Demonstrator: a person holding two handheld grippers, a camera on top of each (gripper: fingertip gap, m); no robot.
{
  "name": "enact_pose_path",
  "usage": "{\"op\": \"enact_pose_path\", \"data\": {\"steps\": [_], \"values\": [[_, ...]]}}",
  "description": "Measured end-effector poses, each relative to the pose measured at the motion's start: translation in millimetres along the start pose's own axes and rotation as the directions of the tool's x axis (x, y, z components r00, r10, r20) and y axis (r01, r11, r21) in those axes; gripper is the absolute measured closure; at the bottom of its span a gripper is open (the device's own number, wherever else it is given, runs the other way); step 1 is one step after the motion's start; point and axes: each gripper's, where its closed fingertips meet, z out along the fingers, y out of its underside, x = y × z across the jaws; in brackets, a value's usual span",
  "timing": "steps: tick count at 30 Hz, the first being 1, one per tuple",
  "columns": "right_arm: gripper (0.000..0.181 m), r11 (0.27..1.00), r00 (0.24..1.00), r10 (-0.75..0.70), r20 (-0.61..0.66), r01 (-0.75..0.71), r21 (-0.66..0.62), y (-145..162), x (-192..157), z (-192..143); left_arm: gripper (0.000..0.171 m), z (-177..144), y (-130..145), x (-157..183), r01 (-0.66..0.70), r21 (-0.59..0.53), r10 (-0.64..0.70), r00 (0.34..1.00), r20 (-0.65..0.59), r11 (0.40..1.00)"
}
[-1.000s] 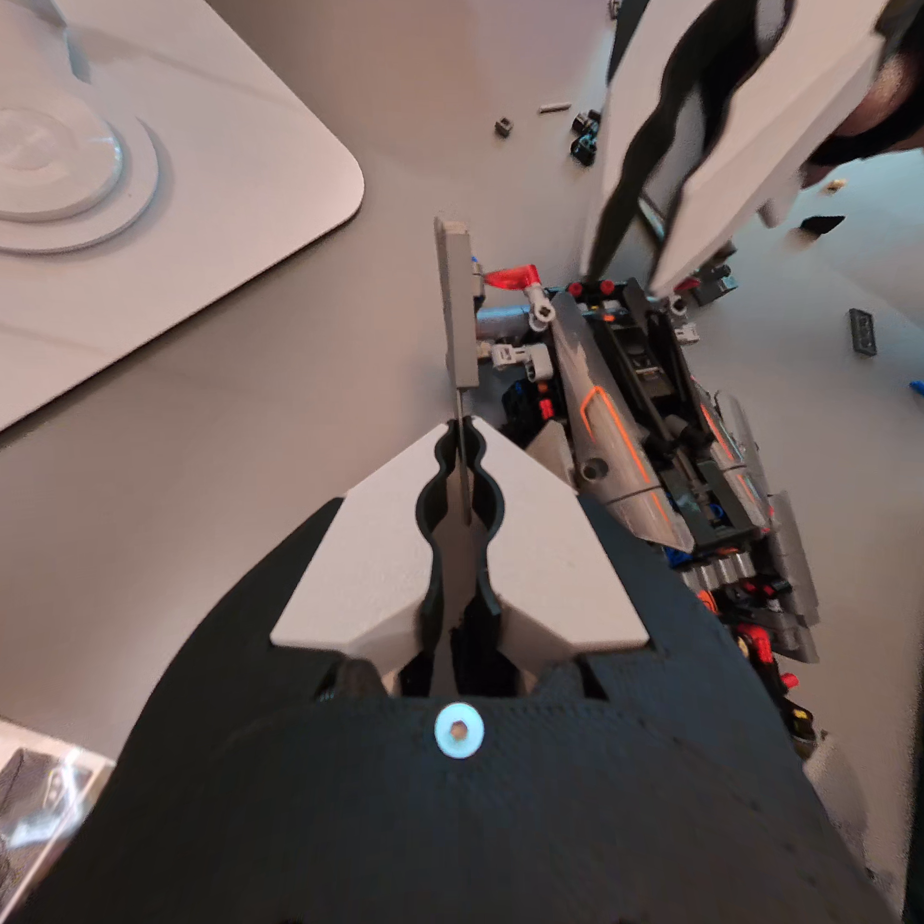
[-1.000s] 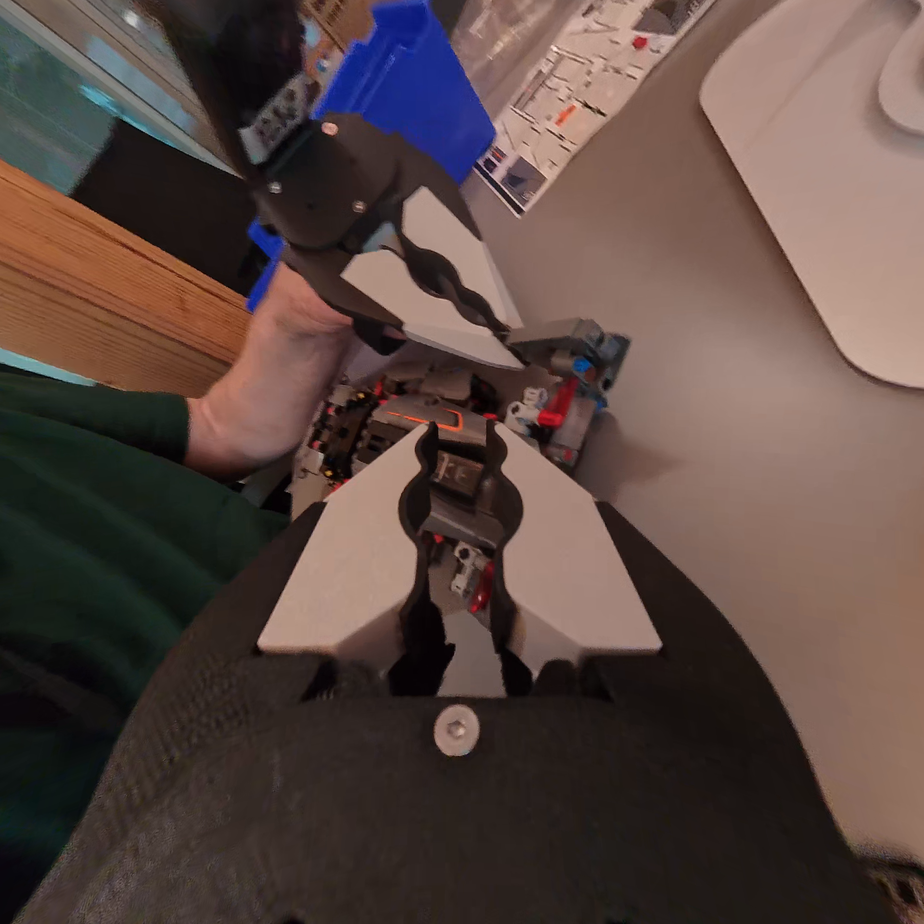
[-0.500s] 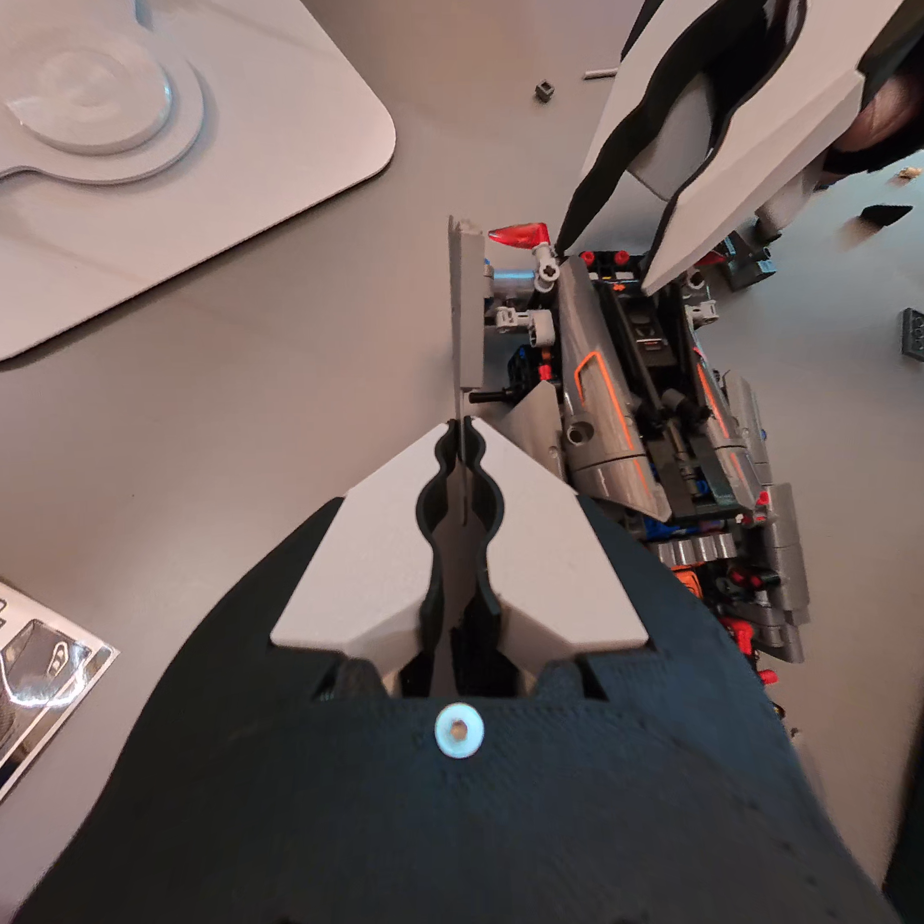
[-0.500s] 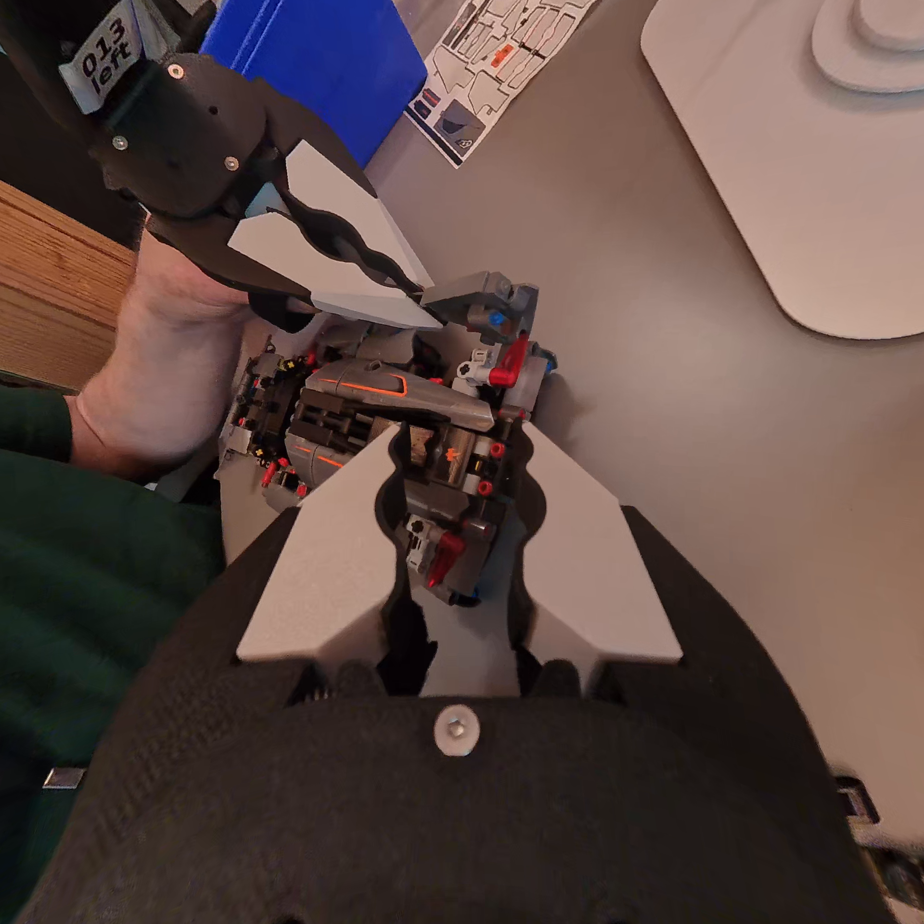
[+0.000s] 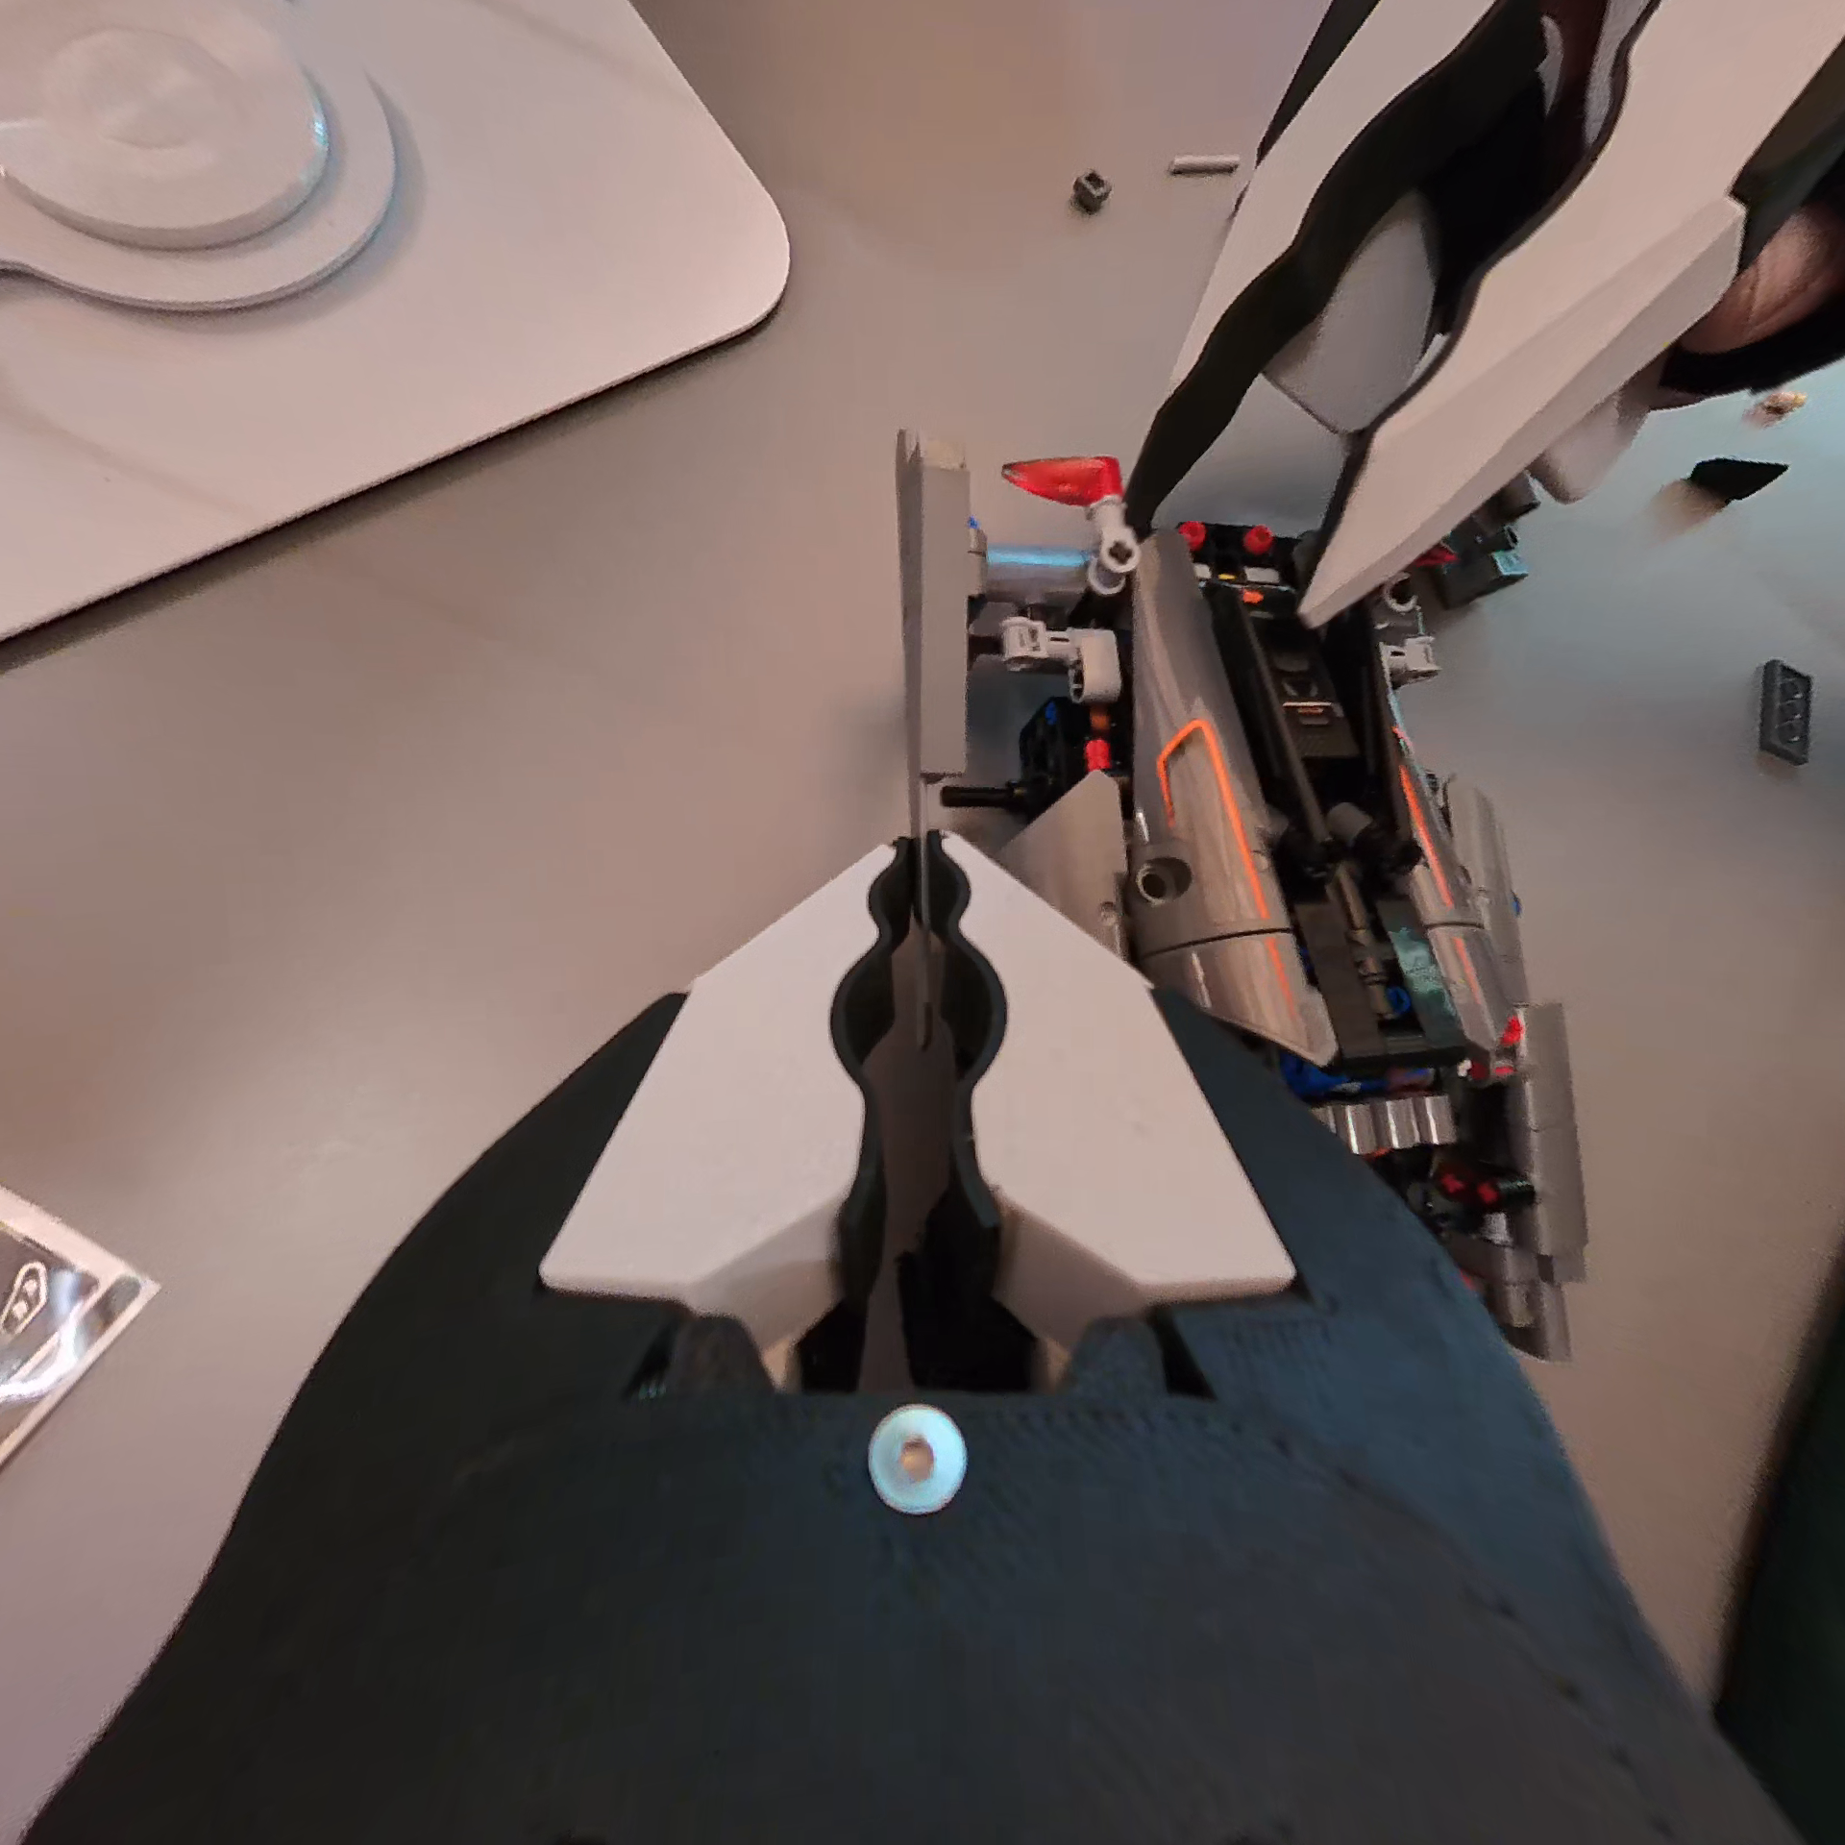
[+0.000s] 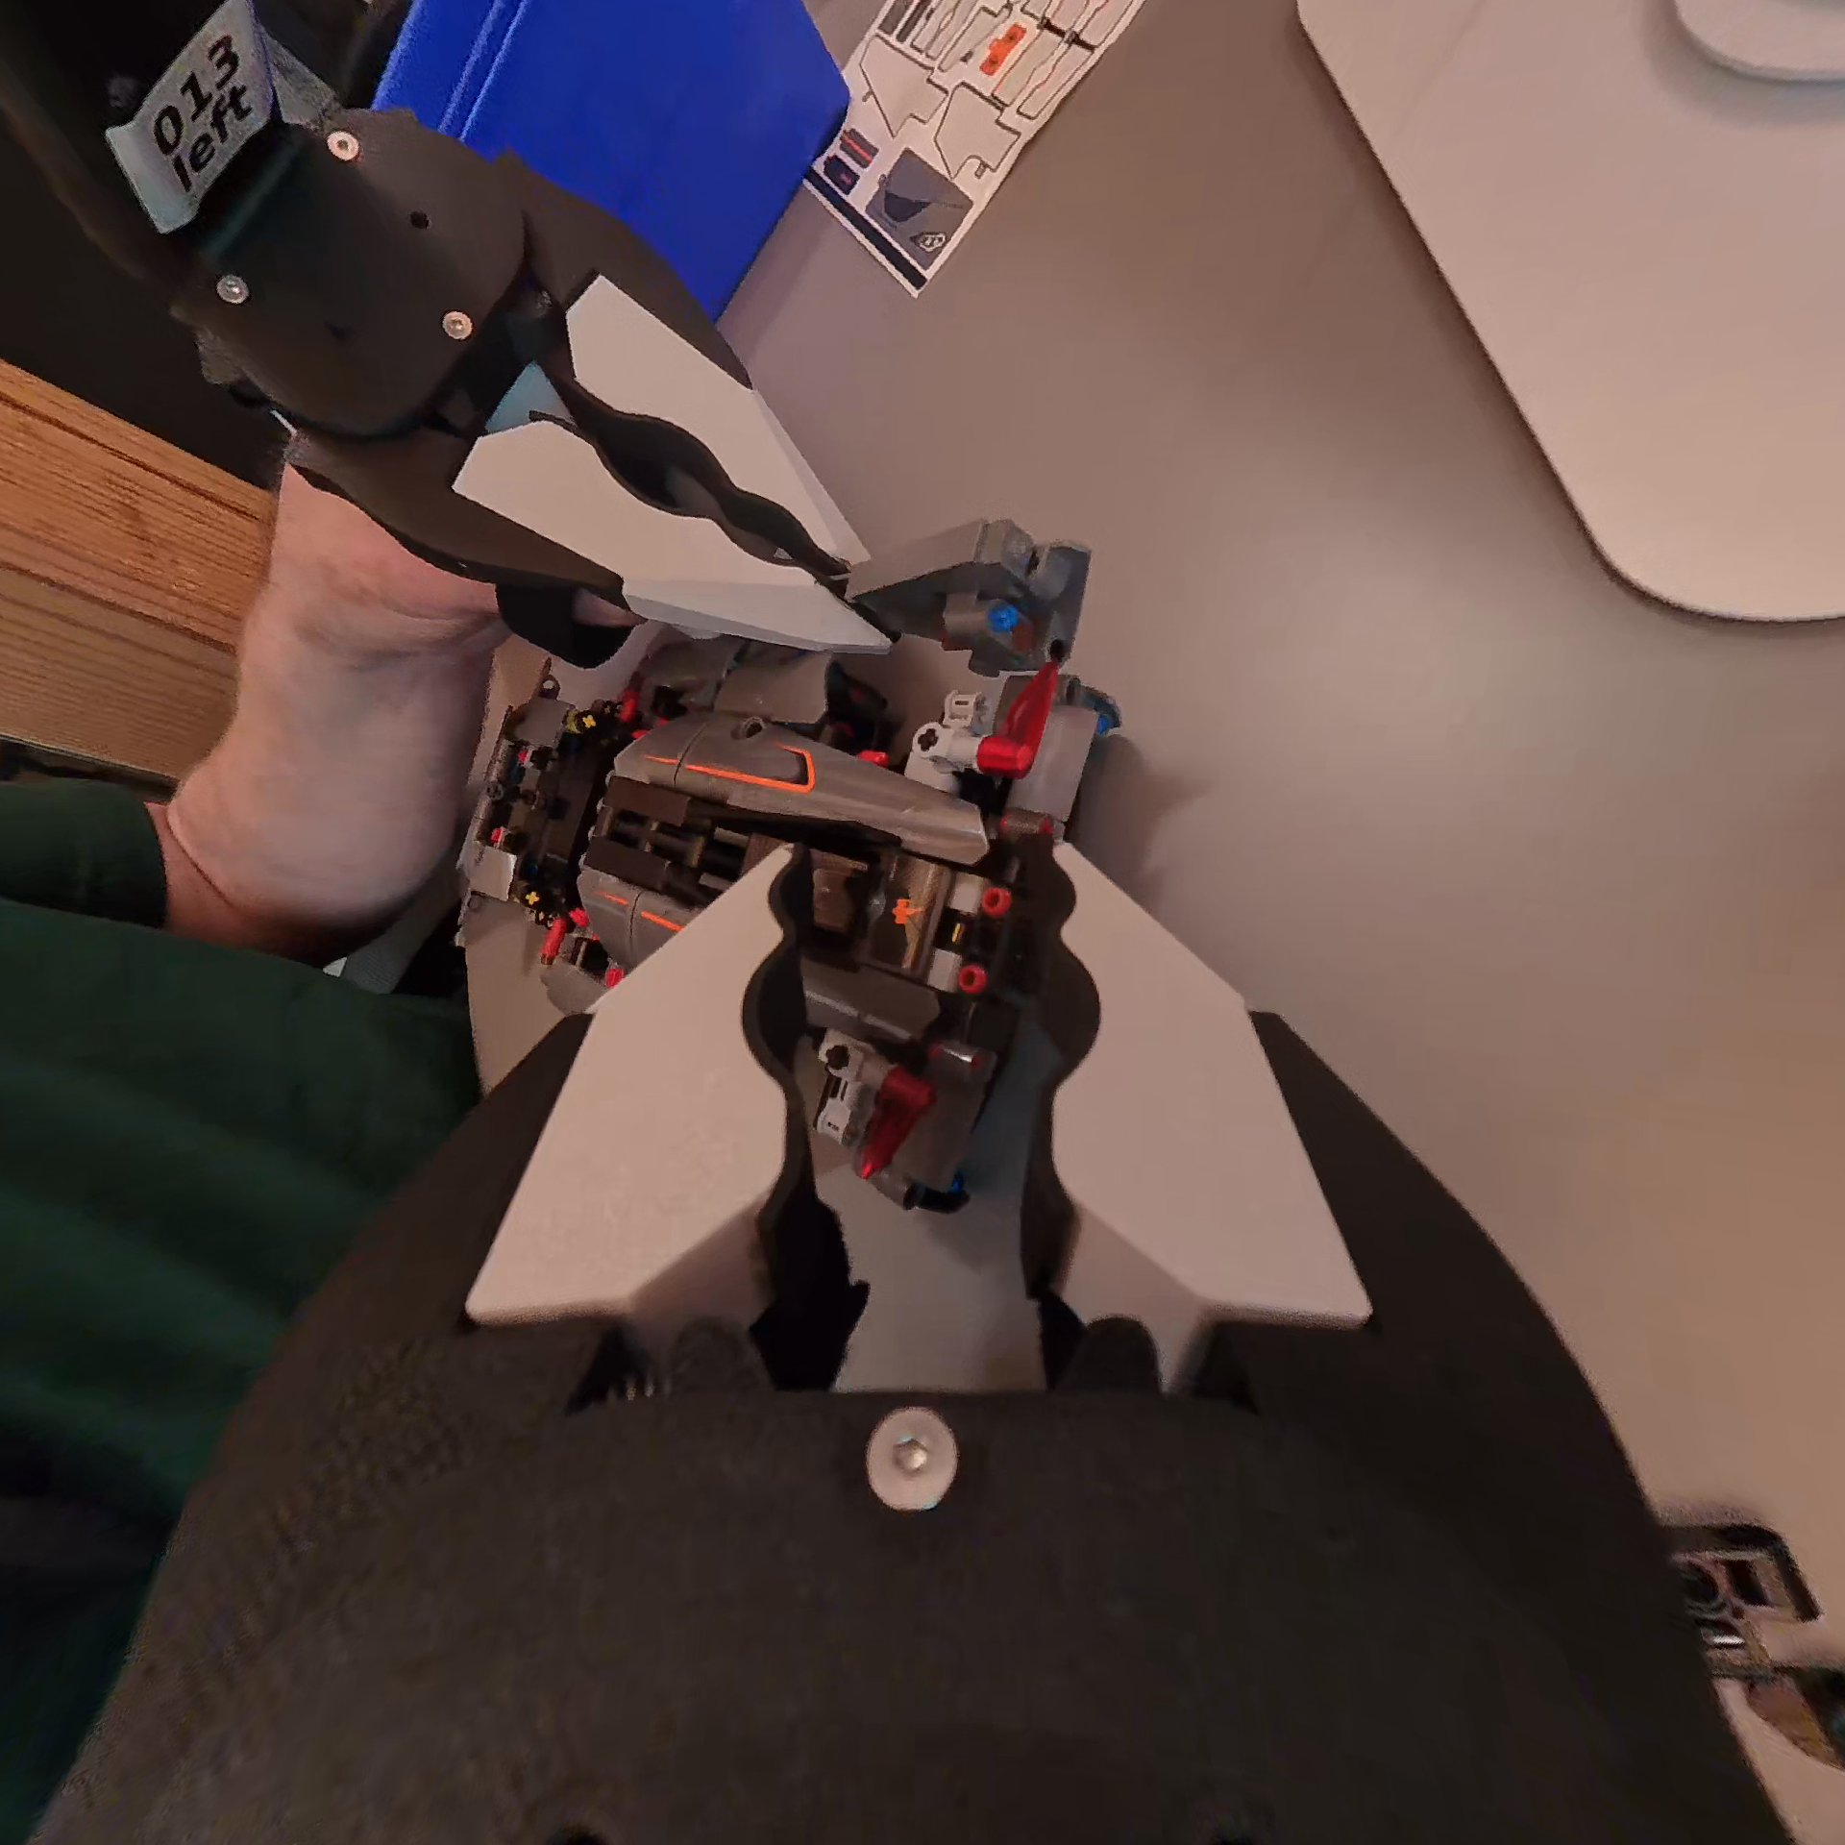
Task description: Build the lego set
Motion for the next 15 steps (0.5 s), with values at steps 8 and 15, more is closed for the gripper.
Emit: {"op": "enact_pose_path", "data": {"steps": [8, 15], "values": [[0.141, 1.000, 1.000, -0.017, -0.005, 0.017, 0.011, 4, -9, 1, 0.171, 1, 4, 5, -0.017, -0.001, 0.017, 0.999, 0.027, 1.000], [0.143, 0.999, 1.000, -0.018, 0.000, 0.018, 0.028, 9, -16, -1, 0.171, -4, 4, 9, -0.036, 0.014, 0.035, 0.998, 0.060, 0.999]]}}
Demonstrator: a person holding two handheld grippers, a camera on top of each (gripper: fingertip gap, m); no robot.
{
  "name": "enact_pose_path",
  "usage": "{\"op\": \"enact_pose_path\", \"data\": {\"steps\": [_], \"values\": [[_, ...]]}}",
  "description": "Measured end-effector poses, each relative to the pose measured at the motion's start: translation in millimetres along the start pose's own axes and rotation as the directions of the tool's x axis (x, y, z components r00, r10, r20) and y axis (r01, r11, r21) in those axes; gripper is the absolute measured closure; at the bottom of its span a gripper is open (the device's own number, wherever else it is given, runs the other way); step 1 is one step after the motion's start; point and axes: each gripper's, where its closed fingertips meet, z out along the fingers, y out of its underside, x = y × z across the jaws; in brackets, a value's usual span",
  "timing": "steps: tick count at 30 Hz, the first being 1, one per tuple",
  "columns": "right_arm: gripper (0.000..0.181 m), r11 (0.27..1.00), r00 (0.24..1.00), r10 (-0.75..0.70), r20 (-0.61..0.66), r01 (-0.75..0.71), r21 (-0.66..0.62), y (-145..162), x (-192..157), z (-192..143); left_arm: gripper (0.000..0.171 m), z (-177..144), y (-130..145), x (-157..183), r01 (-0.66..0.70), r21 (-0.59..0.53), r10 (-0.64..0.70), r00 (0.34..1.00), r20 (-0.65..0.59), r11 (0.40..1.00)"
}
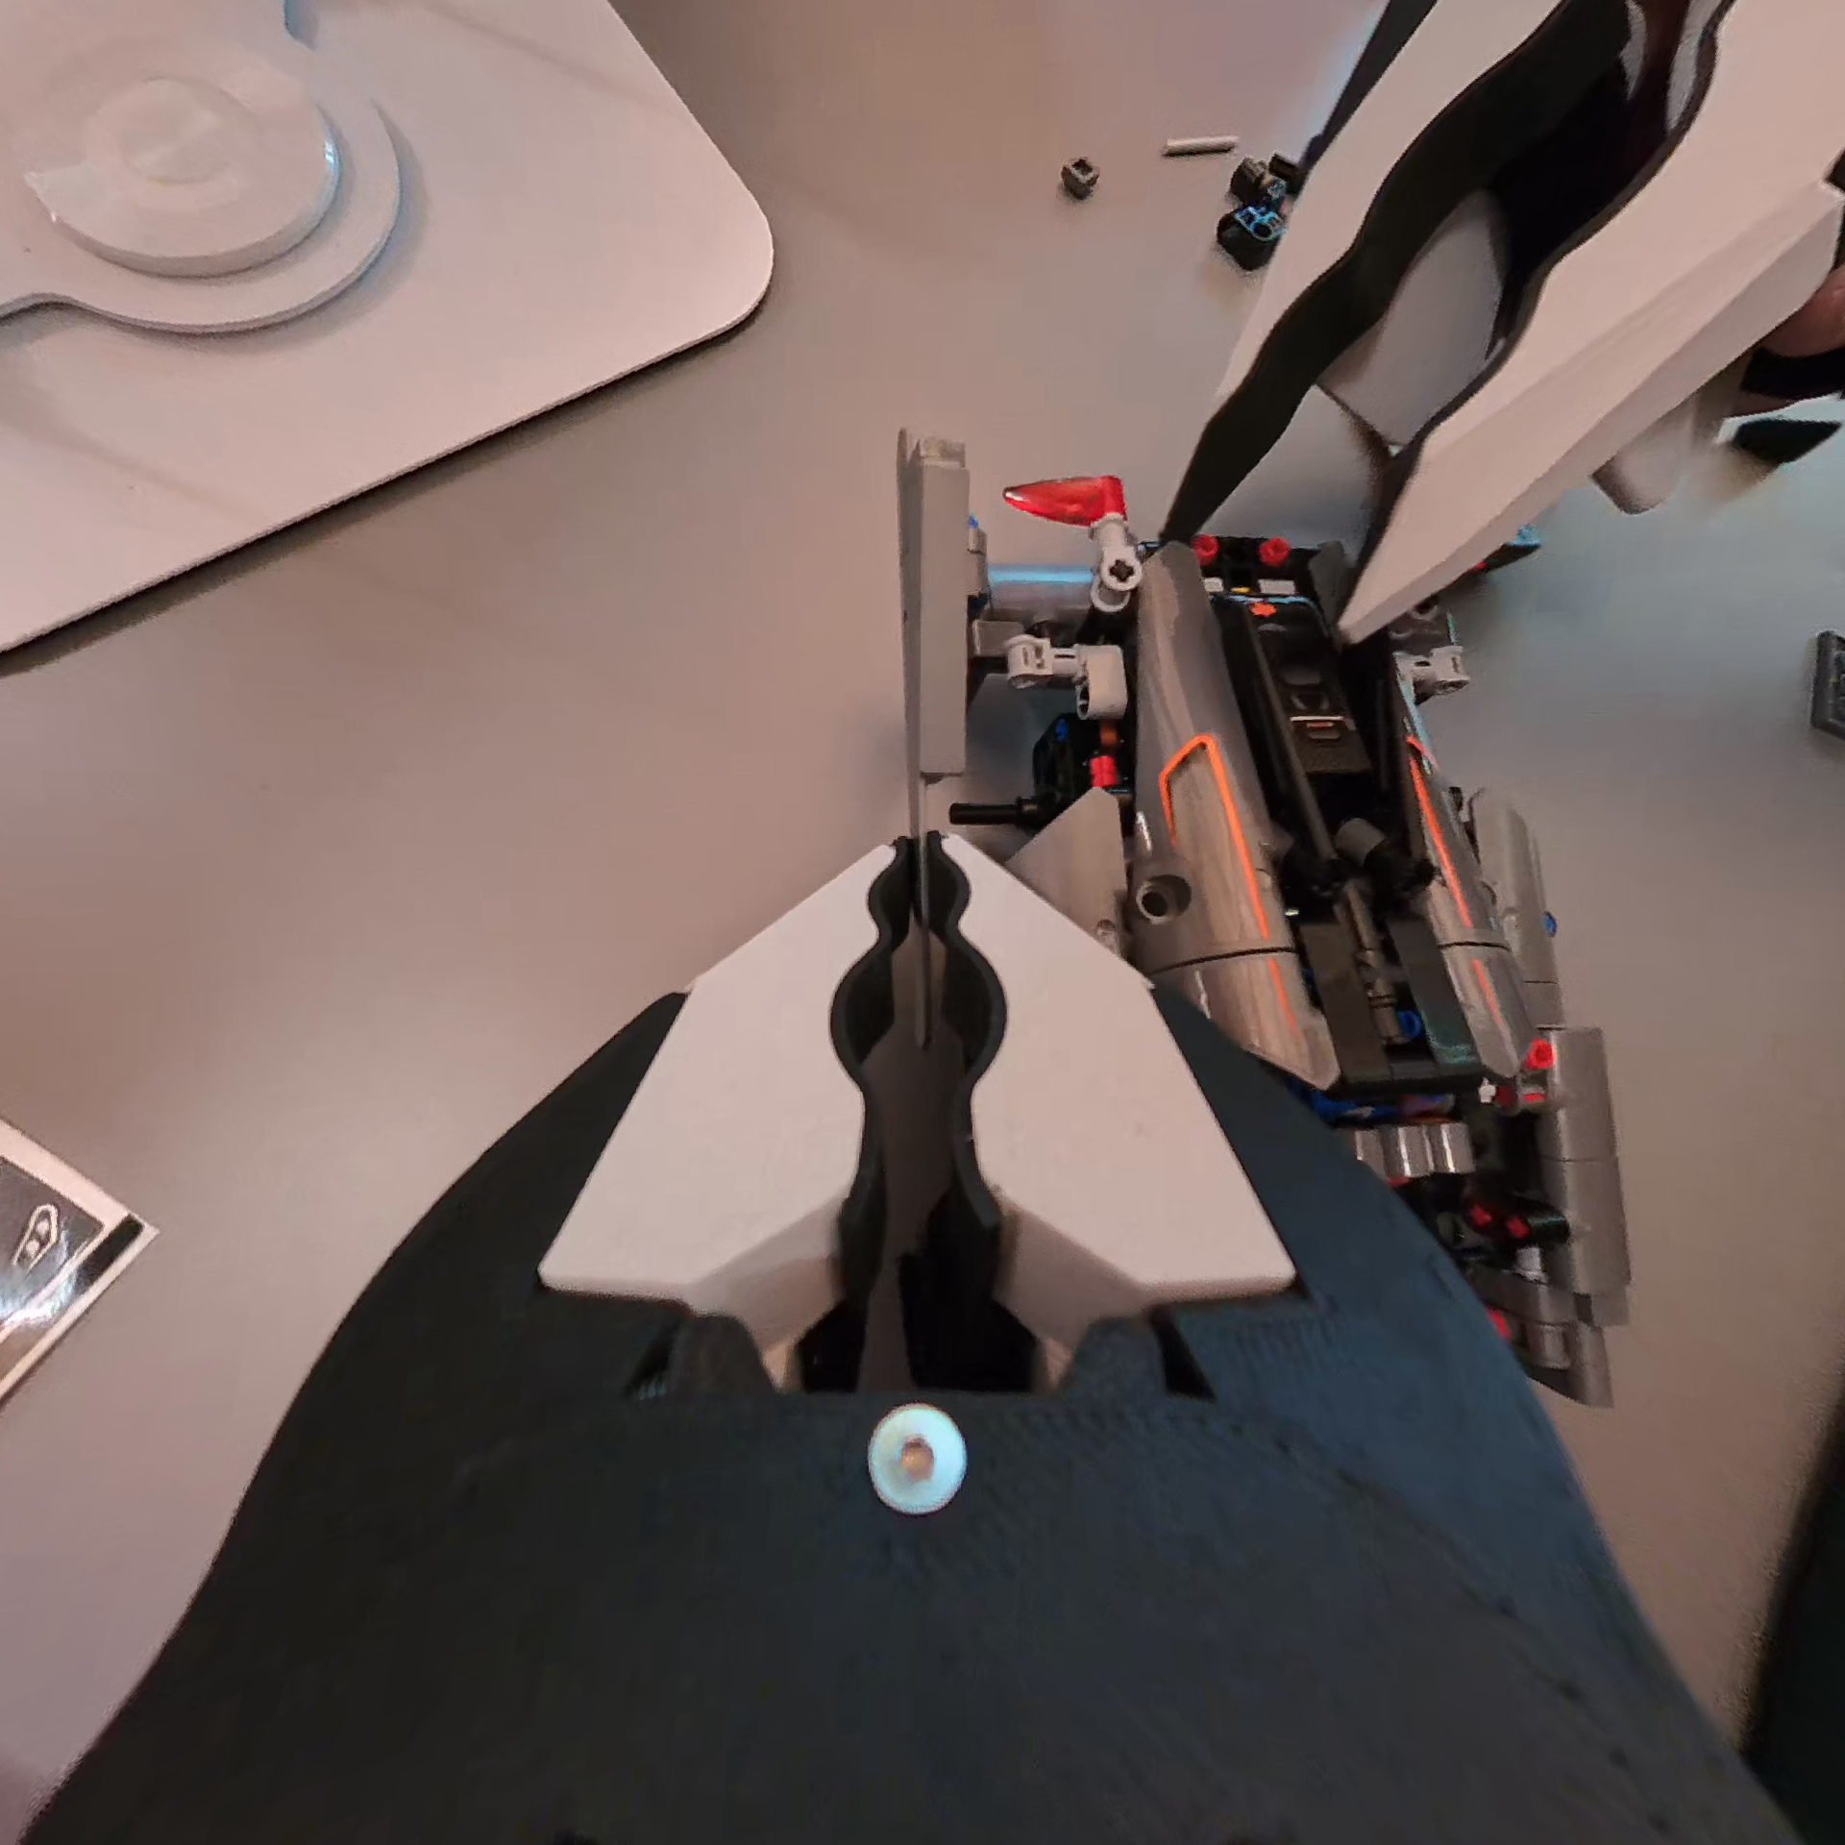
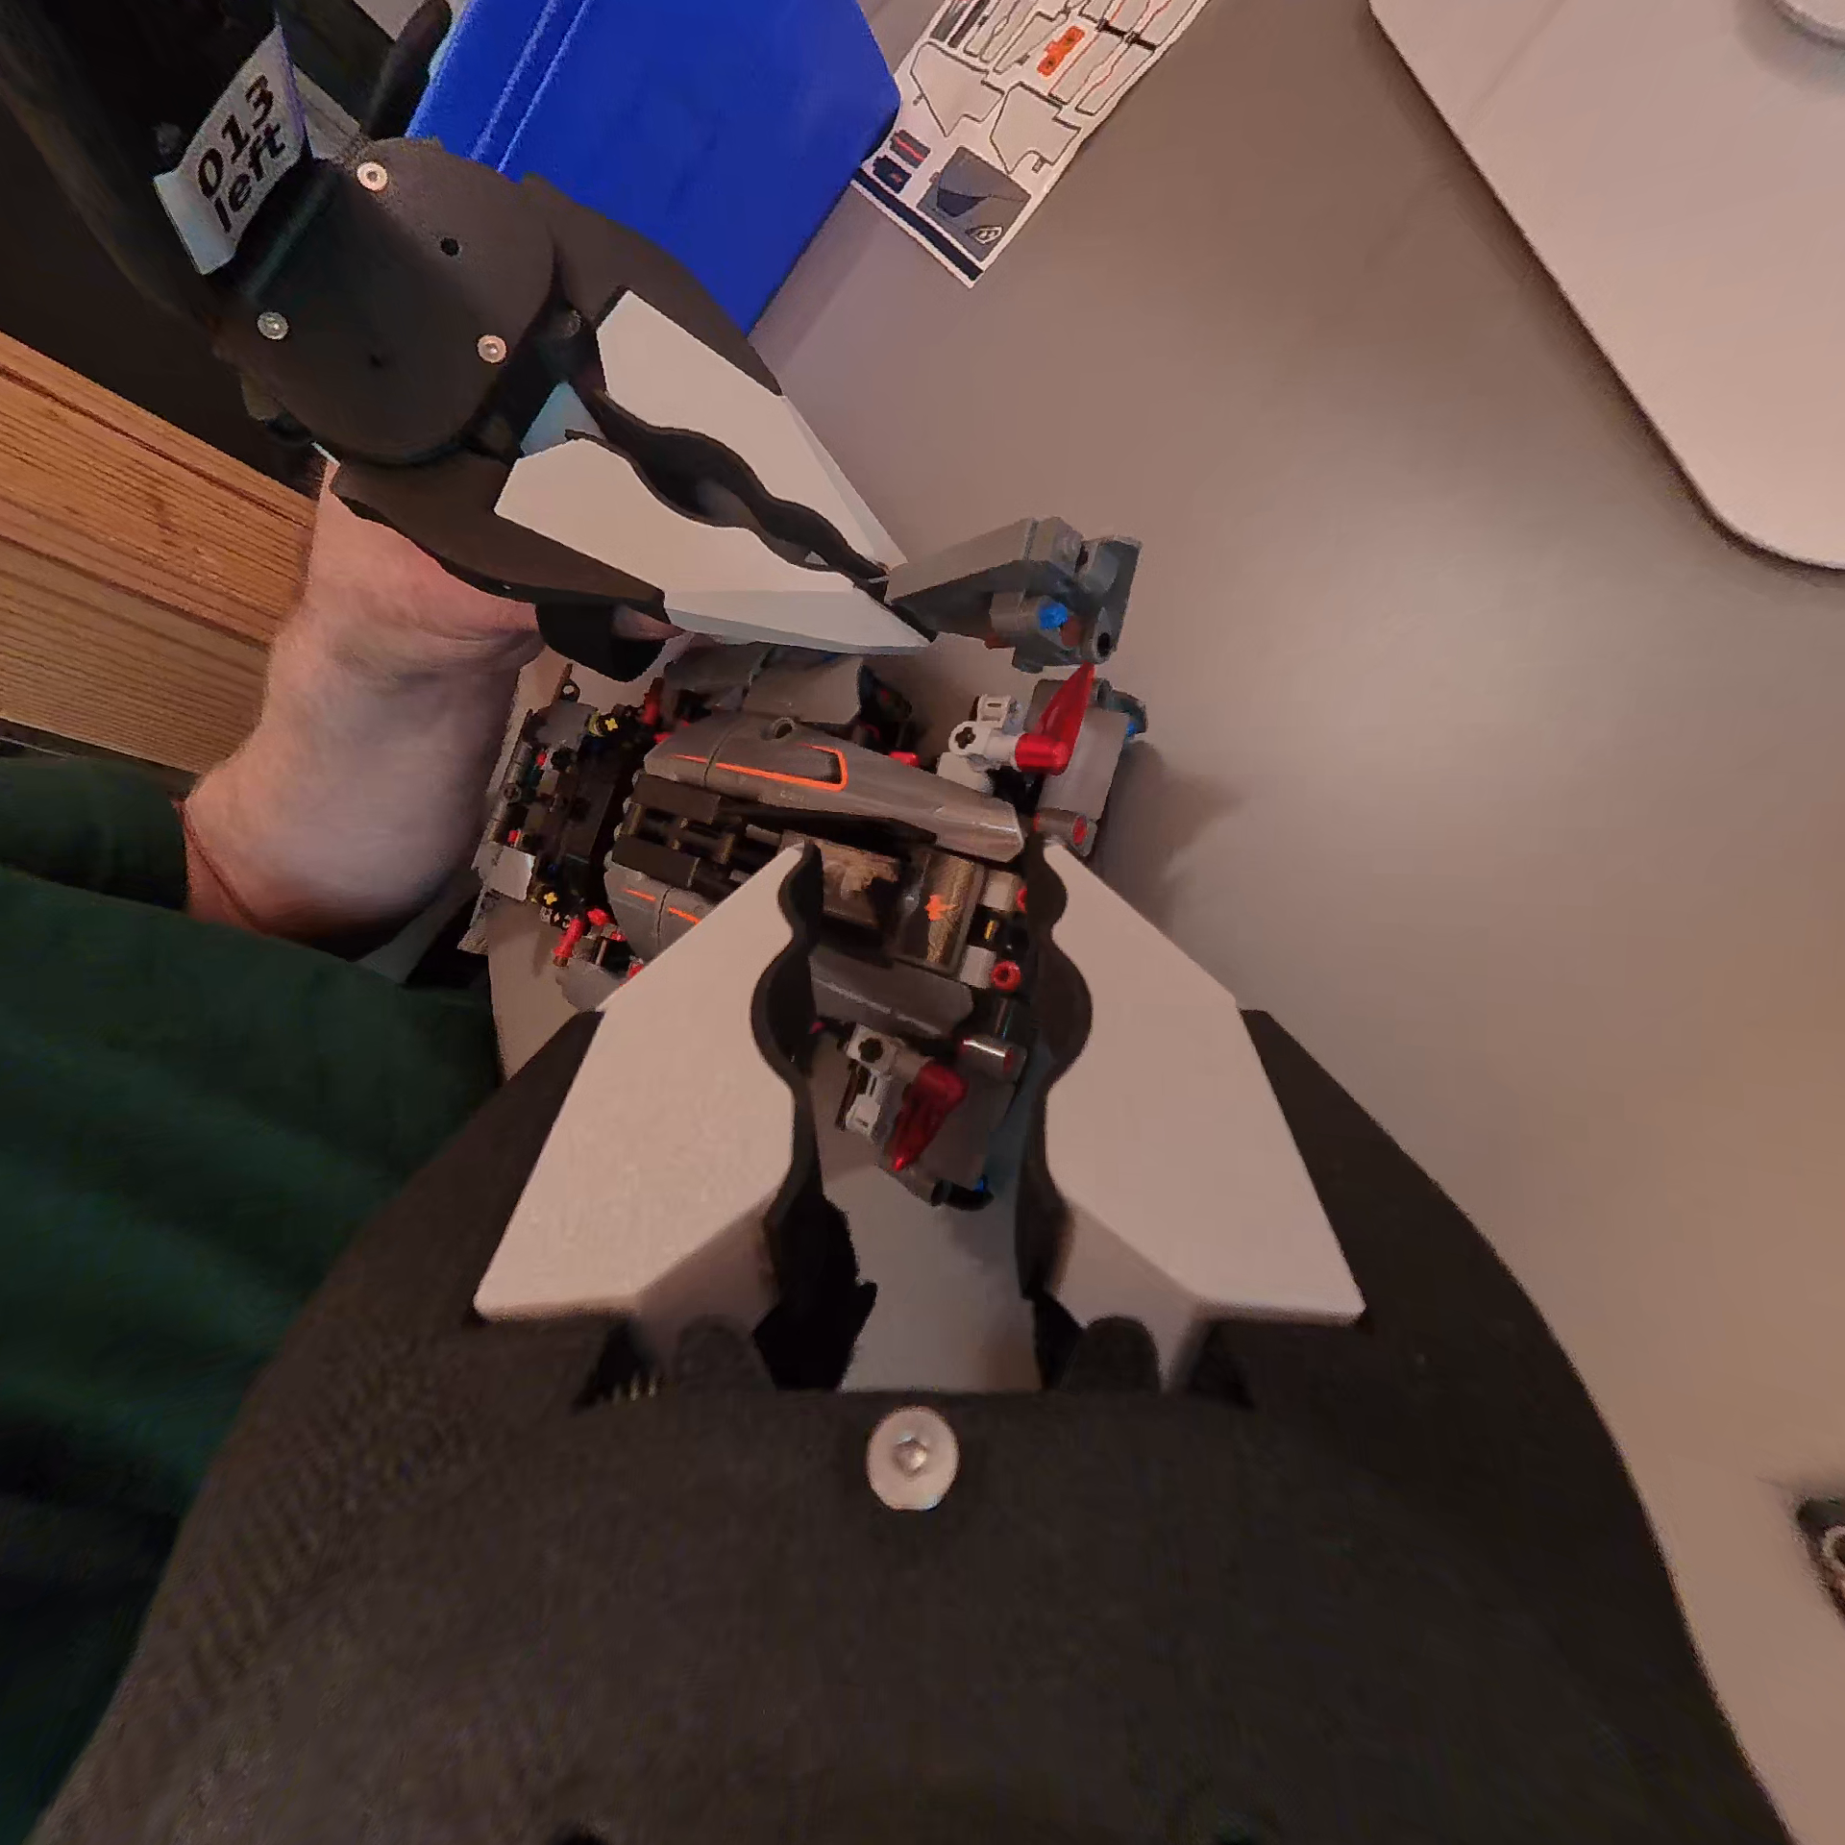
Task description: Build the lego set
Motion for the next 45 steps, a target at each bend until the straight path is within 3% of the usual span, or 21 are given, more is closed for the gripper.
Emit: {"op": "enact_pose_path", "data": {"steps": [6, 17, 29, 41, 45], "values": [[0.138, 1.000, 1.000, 0.002, -0.027, -0.002, 0.010, 4, -5, -1, 0.171, -3, 2, 5, -0.004, 0.010, 0.004, 1.000, 0.011, 1.000], [0.137, 0.986, 0.978, 0.137, 0.156, -0.149, 0.072, 1, -18, 4, 0.171, 0, 5, 11, 0.014, 0.038, -0.016, 1.000, 0.027, 0.999], [0.140, 0.980, 0.958, 0.143, 0.247, -0.171, 0.097, 7, -32, 10, 0.171, -15, 13, 21, 0.045, 0.084, -0.048, 0.999, 0.024, 0.995], [0.140, 0.981, 0.950, 0.132, 0.282, -0.166, 0.100, 10, -38, 16, 0.171, -29, 28, 25, -0.015, -0.097, 0.021, 0.998, 0.067, 0.995], [0.141, 0.981, 0.946, 0.129, 0.296, -0.166, 0.104, 10, -41, 16, 0.171, -29, 29, 27, -0.014, -0.101, 0.020, 0.998, 0.066, 0.995]]}}
